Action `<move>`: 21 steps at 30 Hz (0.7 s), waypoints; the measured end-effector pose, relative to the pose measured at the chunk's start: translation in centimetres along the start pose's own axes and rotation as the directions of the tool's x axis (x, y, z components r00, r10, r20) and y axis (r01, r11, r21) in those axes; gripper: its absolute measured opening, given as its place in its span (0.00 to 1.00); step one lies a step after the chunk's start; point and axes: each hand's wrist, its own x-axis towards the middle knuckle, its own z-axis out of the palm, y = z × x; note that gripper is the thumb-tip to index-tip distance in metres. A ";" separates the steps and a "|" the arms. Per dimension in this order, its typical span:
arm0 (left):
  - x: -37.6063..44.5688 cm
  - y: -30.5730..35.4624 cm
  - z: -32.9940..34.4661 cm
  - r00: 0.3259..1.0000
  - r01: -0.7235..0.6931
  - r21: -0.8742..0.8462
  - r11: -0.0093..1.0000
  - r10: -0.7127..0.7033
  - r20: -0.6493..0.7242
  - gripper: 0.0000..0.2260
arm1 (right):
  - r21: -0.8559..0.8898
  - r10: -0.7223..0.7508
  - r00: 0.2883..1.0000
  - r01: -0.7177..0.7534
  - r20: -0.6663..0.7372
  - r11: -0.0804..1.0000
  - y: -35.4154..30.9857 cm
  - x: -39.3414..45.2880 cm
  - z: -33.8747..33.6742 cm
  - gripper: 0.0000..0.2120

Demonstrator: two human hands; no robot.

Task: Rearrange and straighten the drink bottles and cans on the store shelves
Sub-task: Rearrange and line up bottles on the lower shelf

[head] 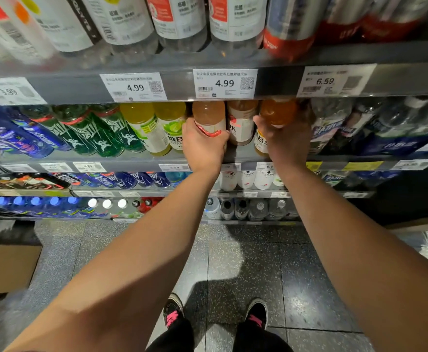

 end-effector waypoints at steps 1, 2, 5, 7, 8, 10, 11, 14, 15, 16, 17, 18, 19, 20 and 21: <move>-0.1 -0.2 0.2 1.000 0.006 -0.019 1.000 -0.006 -0.004 0.21 | 0.017 0.025 1.000 -0.025 0.000 1.000 -0.2 0.0 0.1 0.36; -0.2 -0.5 0.3 1.000 0.013 -0.036 0.999 -0.013 -0.007 0.20 | 0.027 0.050 0.999 -0.050 -0.002 0.998 -0.4 -0.1 0.2 0.35; -0.5 -1.4 0.7 0.999 0.047 -0.064 0.997 -0.047 0.001 0.21 | 0.090 0.077 0.997 -0.074 -0.032 0.993 -0.6 -0.2 0.5 0.35; -0.5 -2.0 0.9 0.998 0.068 -0.071 0.995 -0.068 0.004 0.24 | 0.122 0.082 0.996 -0.077 -0.037 0.990 -0.5 -0.3 0.6 0.36; -0.4 -2.2 1.0 0.997 0.074 -0.073 0.995 -0.074 0.007 0.26 | 0.118 0.092 0.995 -0.088 -0.031 0.989 -0.3 -0.4 0.7 0.36; -0.3 -2.7 1.0 0.996 0.084 -0.073 0.994 -0.082 0.028 0.28 | 0.082 0.143 0.990 -0.142 0.002 0.986 0.5 -0.7 0.9 0.35; -0.2 -2.9 1.0 0.996 0.087 -0.067 0.994 -0.084 0.041 0.29 | 0.058 0.174 0.984 -0.175 0.022 0.983 1.1 -0.8 1.0 0.34; 0.2 -3.1 0.8 0.995 0.080 -0.037 0.996 -0.077 0.067 0.29 | 0.005 0.224 0.971 -0.225 0.080 0.974 2.5 -1.2 1.2 0.32; 0.2 -3.2 0.8 0.993 0.089 -0.030 0.996 -0.087 0.080 0.29 | -0.004 0.241 0.966 -0.242 0.096 0.970 2.7 -1.3 1.2 0.31; 0.2 -3.3 0.6 0.991 0.095 -0.029 0.995 -0.092 0.096 0.28 | -0.006 0.260 0.959 -0.261 0.114 0.965 3.0 -1.4 1.3 0.31; -0.1 -3.4 0.4 0.988 0.109 -0.025 0.994 -0.106 0.115 0.28 | -0.013 0.281 0.950 -0.282 0.136 0.959 3.0 -1.7 1.2 0.31; -0.4 -3.5 0.1 0.983 0.126 -0.005 0.992 -0.125 0.134 0.30 | -0.027 0.305 0.940 -0.304 0.154 0.952 3.1 -2.0 1.1 0.31; -0.8 -3.5 -0.4 0.976 0.148 0.029 0.989 -0.151 0.157 0.32 | -0.040 0.329 0.929 -0.327 0.170 0.944 3.0 -2.4 1.0 0.30; -1.3 -3.7 -0.8 0.968 0.166 0.062 0.984 -0.175 0.178 0.36 | -0.052 0.351 0.918 -0.348 0.182 0.936 2.9 -2.9 0.7 0.29; -1.6 -3.7 -1.4 0.960 0.185 0.078 0.980 -0.197 0.198 0.38 | -0.074 0.363 0.913 -0.356 0.185 0.932 2.8 -3.3 0.4 0.27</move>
